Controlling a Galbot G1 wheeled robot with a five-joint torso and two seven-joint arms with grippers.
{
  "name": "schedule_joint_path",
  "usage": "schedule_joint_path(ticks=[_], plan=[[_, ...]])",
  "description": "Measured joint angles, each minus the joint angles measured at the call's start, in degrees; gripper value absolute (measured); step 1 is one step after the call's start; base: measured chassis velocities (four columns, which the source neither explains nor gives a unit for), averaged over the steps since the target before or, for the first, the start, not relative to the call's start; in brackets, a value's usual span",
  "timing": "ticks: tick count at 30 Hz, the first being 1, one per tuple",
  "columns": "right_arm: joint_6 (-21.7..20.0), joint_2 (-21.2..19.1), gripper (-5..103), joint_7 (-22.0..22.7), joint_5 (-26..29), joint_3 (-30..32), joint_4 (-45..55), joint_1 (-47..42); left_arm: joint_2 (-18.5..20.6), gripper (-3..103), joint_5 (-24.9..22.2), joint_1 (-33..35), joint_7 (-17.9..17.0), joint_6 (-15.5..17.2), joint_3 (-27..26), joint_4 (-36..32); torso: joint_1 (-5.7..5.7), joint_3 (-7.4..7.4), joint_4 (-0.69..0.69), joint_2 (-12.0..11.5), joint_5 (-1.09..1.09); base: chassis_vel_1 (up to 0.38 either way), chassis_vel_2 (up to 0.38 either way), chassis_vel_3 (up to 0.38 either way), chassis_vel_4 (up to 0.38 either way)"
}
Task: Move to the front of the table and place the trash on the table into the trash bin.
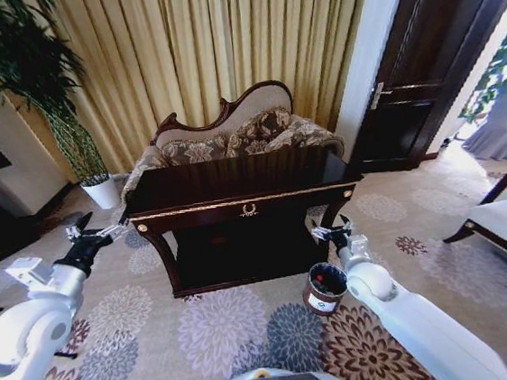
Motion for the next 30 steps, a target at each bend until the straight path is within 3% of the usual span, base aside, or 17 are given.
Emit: schedule_joint_path(ticks=[9, 21, 30], plan=[[-3.84, -3.86, 100, 0.39, 3.02, 1.34, 12.42, -4.53, -0.06, 100, -0.02, -0.58, -0.35, 0.29, 0.18, -0.96, 0.00, 0.00, 0.01, 0.00, 0.00, 0.000, 0.000, 0.000, 0.000], [-5.59, -4.45, 100, 1.08, 3.93, 1.33, 12.26, -3.49, -0.70, 100, 0.26, -0.29, -0.40, 0.37, -0.11, -1.16, 0.02, 0.01, 0.01, -0.02, 0.00, 0.012, -0.023, -0.015, 0.029], [-4.78, -4.38, 100, 1.25, 3.25, 1.22, 11.40, -3.08, -0.68, 100, 0.25, 0.07, -0.61, 0.42, -0.54, -1.84, -0.02, -0.01, 0.03, 0.00, 0.01, 0.061, -0.268, -0.066, 0.275]])
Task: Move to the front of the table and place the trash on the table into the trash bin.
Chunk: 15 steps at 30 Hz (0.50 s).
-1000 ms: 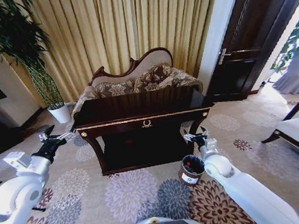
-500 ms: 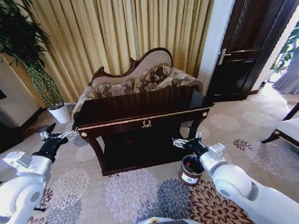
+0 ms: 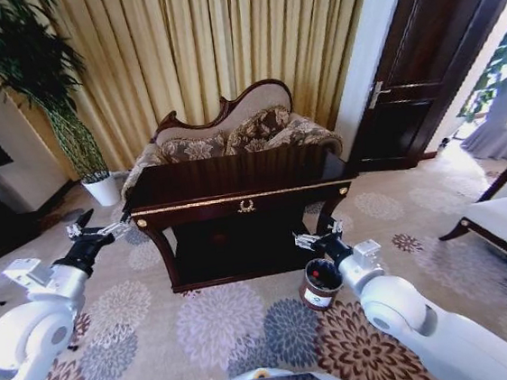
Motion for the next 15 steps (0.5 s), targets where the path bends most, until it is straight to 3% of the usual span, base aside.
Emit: schedule_joint_path(ticks=[7, 15], plan=[[1.20, 0.28, 100, 0.11, -1.48, 0.07, -0.37, -0.61, 0.19, 100, -0.20, 0.68, -0.17, 0.02, -0.82, -0.48, 0.01, 0.01, -0.03, 0.00, 0.03, 0.128, -0.296, -0.152, 0.285], [1.31, 0.24, 100, 0.58, -1.54, 0.06, 0.07, -0.79, -0.31, 100, -0.20, 2.17, -0.19, 0.01, -2.01, -1.01, 0.05, 0.02, -0.01, -0.01, -0.02, 0.201, -0.172, -0.181, 0.196]])
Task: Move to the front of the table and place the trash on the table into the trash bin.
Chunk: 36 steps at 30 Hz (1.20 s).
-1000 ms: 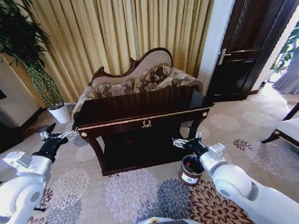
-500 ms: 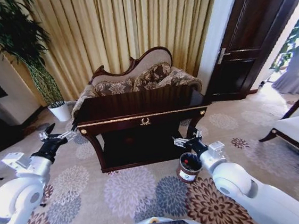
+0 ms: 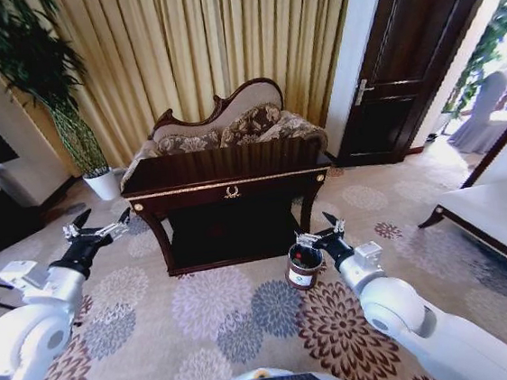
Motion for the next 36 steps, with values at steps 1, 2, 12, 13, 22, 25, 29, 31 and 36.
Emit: schedule_joint_path(ticks=[1, 2, 12, 13, 22, 25, 29, 31, 36], plan=[[0.00, -0.03, 100, 0.04, 0.02, 0.00, 0.02, 0.00, -0.03, 100, 0.00, 0.09, 0.01, 0.00, -0.10, -0.02, 0.00, 0.00, -0.01, 0.00, 0.00, 0.251, -0.189, -0.256, 0.174], [0.00, -0.03, 100, 0.04, 0.02, 0.00, 0.02, 0.00, -0.03, 100, 0.00, 0.09, 0.01, 0.00, -0.10, -0.02, 0.00, 0.00, -0.01, 0.00, 0.00, 0.251, -0.189, -0.256, 0.174], [0.03, -0.21, 100, 0.32, 0.16, 0.00, 0.09, -0.06, -0.42, 100, 0.00, 1.21, 0.07, -0.09, -1.21, -0.99, -0.02, -0.01, 0.01, 0.01, 0.00, 0.223, -0.229, -0.216, 0.231], [0.05, -0.21, 100, 0.32, 0.16, 0.00, 0.09, -0.06, -0.50, 100, 0.00, 1.41, 0.08, -0.09, -1.37, -1.19, -0.02, -0.01, -0.01, 0.01, 0.00, 0.171, -0.192, -0.201, 0.183], [1.08, -0.15, 100, 0.45, 0.06, -0.21, -0.11, -0.32, -1.51, 100, 0.14, 2.90, 0.09, -0.28, -2.30, -2.38, -0.03, -0.01, 0.05, 0.02, 0.00, 0.179, -0.174, -0.153, 0.189], [1.99, -0.21, 100, 0.45, -0.27, -0.23, -0.42, -0.38, -1.83, 100, 0.28, 3.31, 0.09, -0.43, -2.52, -2.55, -0.02, -0.01, 0.00, 0.02, 0.01, 0.157, -0.146, -0.166, 0.131], [2.10, -0.07, 100, 0.74, -0.30, -0.18, -0.35, -0.87, -2.27, 100, 0.64, 3.72, 0.19, -0.57, -2.40, -2.93, -0.04, -0.02, -0.02, 0.03, 0.01, 0.059, -0.076, -0.070, 0.031], [2.10, 0.06, 100, 0.76, -0.31, -0.16, -0.27, -1.12, -2.43, 100, 0.71, 3.71, 0.20, -0.58, -2.19, -3.00, -0.03, -0.02, -0.02, 0.02, 0.01, 0.000, 0.000, 0.000, 0.000], [2.12, 0.73, 100, 1.09, -0.25, -0.12, 0.71, -2.16, -3.44, 100, 0.91, 3.64, 0.24, -0.58, -1.23, -3.29, 0.02, 0.01, -0.01, -0.01, 0.03, 0.000, 0.000, 0.000, 0.000]])
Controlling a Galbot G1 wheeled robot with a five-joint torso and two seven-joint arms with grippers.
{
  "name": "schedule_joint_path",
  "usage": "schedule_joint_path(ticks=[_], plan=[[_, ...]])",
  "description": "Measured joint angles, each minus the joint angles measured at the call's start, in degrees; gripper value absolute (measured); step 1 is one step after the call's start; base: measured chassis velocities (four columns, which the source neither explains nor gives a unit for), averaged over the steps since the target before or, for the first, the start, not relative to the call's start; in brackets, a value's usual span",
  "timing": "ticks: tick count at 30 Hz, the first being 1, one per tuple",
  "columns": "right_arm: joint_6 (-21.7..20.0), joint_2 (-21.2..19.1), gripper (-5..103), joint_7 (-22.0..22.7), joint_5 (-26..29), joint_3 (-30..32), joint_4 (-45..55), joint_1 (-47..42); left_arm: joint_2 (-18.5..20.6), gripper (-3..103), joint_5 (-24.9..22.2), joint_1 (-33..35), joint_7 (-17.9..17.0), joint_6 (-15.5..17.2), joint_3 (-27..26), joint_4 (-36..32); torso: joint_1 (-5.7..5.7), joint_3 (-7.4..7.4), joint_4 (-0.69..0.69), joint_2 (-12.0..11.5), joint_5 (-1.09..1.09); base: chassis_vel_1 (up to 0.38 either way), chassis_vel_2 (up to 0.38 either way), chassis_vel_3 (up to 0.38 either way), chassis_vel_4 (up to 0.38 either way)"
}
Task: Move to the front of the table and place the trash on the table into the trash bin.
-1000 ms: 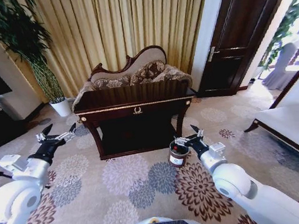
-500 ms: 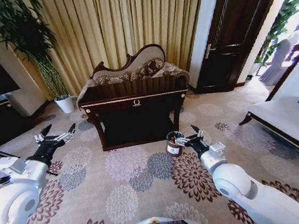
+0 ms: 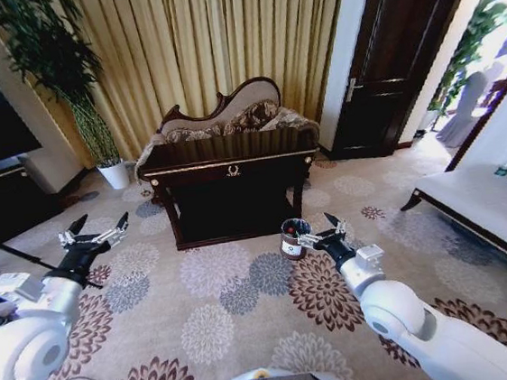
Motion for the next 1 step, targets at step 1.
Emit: schedule_joint_path(ticks=[1], plan=[[0.00, 0.33, 100, 0.56, 0.04, 0.00, 0.25, -0.09, -0.41, 100, 0.12, 0.03, 0.01, 0.01, 0.33, -0.05, 0.00, 0.00, 0.00, 0.00, -0.01, 0.000, 0.000, 0.000, 0.000]])
